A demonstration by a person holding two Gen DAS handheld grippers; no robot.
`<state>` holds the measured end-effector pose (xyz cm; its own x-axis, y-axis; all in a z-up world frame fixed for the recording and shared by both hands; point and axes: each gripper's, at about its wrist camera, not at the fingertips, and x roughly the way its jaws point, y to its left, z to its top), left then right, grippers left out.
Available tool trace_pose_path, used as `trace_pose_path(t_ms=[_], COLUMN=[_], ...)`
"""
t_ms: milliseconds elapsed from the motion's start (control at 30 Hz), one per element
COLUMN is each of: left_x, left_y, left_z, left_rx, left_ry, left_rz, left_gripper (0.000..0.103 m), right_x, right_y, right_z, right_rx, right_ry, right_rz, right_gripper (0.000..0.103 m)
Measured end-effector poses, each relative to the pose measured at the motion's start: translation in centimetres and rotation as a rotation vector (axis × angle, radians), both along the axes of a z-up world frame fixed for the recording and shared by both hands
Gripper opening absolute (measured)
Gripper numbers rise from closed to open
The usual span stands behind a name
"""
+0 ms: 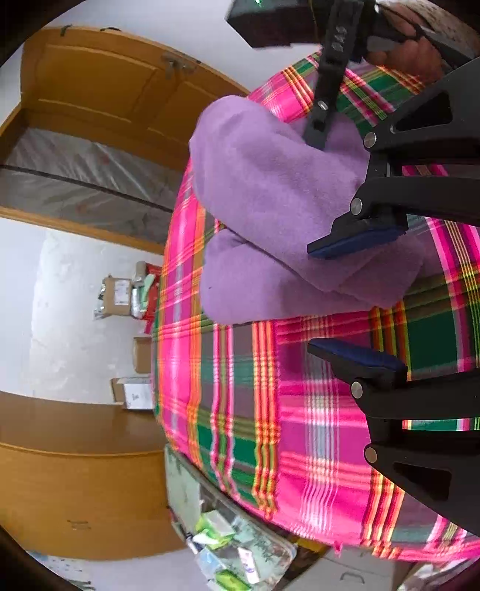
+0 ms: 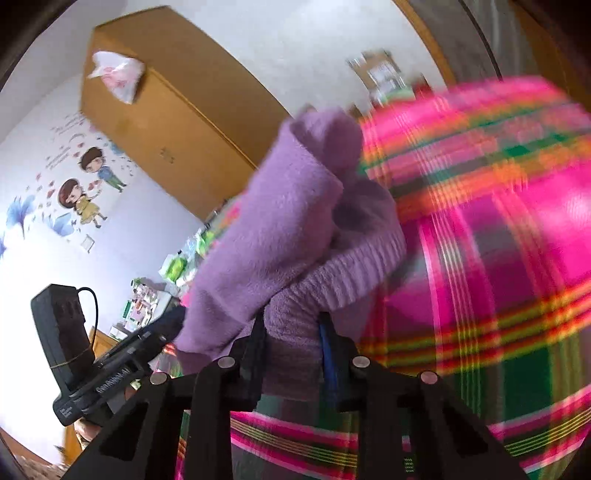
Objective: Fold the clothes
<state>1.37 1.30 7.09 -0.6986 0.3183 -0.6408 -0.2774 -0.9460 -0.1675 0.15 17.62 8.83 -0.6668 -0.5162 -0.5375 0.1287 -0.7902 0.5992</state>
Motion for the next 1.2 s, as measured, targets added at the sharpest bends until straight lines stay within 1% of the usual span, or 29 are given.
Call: trace_pose_path(t_ms=[100,233,300,367,433,500,633,667,767,833,867,900,967,1033,1067,1133,1167,1200], left_x=[0.8,1.4,1.6,1.8,1.9,2.2,2.0,1.7,0.5,-0.4,-0.7,-1.1,-1.7,-2.1,-2.3,-2.5,-2.5,-2.6], left_y=[-0.3,-1.1,-1.6,-2.3,-2.9,-3.5,-4.3,-4.5,-4.7,-4.4,-4.2,-4.1,-3.9,-3.9,-3.9,-4.0,-4.0,-4.1], left_z=[0.8,1.6,1.8,1.9,1.9,1.9,1.4,1.1,0.4,-0.1,-0.4,-0.6,-1.1,-1.3,-1.4,-1.4,-1.5,-1.6], left_rx=[0.011,0.046,0.061,0.084,0.103,0.114,0.092,0.091,0.100,0.089,0.088,0.088,0.098,0.114,0.117,0.114,0.110,0.111], left_ry=[0.039,0.073,0.080,0.087,0.090,0.096,0.095,0.085,0.050,0.030,0.022,0.013,0.001,-0.006,-0.009,-0.007,-0.006,-0.007], left_rz=[-0.007,-0.006,-0.002,0.006,0.013,0.025,0.054,0.065,0.086,0.088,0.089,0.090,0.093,0.102,0.106,0.113,0.125,0.127], left_gripper=[0.048,0.048,0.048,0.048,0.048,0.048,0.047,0.048,0.048,0.048,0.048,0.048,0.047,0.041,0.034,0.034,0.031,0.025], right_x=[-0.3,-1.1,-1.9,-4.5,-4.7,-5.8,-8.1,-8.3,-8.9,-8.8,-8.7,-8.5,-7.9,-7.3,-7.0,-6.0,-5.7,-5.1], right_y=[-0.5,-3.3,-5.1,-6.7,-7.8,-9.5,-12.7,-13.1,-13.2,-13.1,-12.9,-12.7,-11.8,-10.4,-9.7,-7.7,-6.9,-5.6], right_z=[2.1,3.9,4.4,4.4,4.1,4.1,3.1,2.8,1.7,1.2,1.3,1.5,1.9,2.0,2.0,2.0,2.1,2.0], right_rx=[0.026,0.050,0.059,0.060,0.055,0.019,0.021,0.017,0.005,-0.010,-0.011,-0.011,-0.024,-0.043,-0.063,-0.122,-0.142,-0.165], right_ry=[0.067,0.141,0.168,0.177,0.180,0.165,0.122,0.111,0.055,0.027,0.027,0.029,0.036,0.033,0.032,0.040,0.045,0.053], right_rz=[0.011,0.083,0.135,0.168,0.205,0.269,0.376,0.387,0.421,0.438,0.454,0.472,0.469,0.452,0.443,0.427,0.417,0.390], right_gripper=[0.026,0.026,0.026,0.026,0.026,0.026,0.027,0.027,0.030,0.031,0.032,0.036,0.038,0.041,0.041,0.041,0.041,0.042])
